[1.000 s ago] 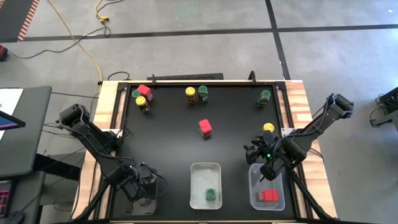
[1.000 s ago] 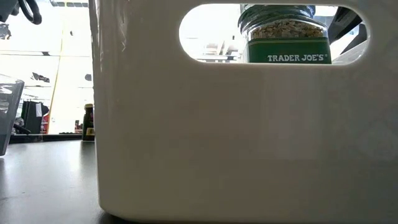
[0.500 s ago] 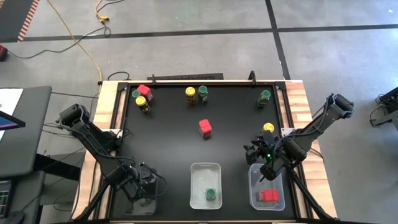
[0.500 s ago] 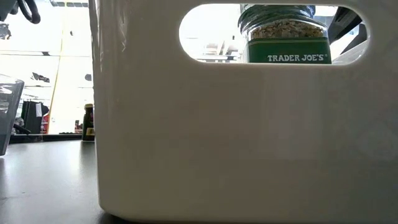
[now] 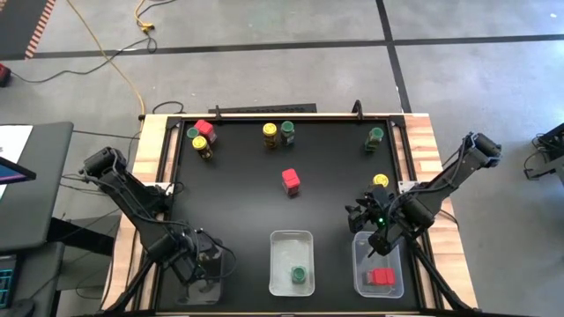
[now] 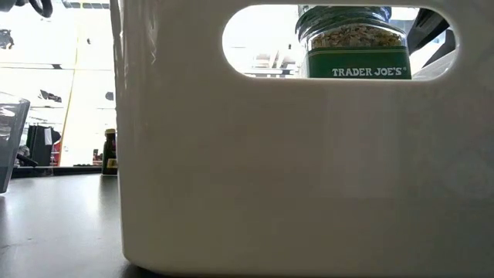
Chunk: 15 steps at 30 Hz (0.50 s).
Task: Sort spices by type
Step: Put the bottom left yellow seasoning bottle into the black bin
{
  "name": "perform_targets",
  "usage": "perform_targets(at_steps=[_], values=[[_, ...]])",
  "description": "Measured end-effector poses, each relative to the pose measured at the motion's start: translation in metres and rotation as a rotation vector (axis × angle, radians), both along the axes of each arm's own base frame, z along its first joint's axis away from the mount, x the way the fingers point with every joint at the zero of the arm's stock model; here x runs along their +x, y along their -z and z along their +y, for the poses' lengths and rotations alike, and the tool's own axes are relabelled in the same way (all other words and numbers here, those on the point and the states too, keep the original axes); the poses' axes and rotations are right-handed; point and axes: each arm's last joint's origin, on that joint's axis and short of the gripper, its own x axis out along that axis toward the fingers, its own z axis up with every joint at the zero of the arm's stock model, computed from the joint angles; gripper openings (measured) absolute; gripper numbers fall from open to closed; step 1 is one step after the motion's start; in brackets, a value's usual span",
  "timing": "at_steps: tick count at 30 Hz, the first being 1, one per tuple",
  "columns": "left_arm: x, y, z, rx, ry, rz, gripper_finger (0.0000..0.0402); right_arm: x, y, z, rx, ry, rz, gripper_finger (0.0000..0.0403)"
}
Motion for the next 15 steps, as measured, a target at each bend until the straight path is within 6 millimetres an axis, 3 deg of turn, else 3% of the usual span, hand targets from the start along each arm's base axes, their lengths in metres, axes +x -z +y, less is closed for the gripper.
perform_targets(at_steps=[15], values=[[-0.007,-0.018,0.008,-0.063,-0.028,-0.052,0.0279,0.0,0.0,0.0,0.0,0.0,0.0,0.026]])
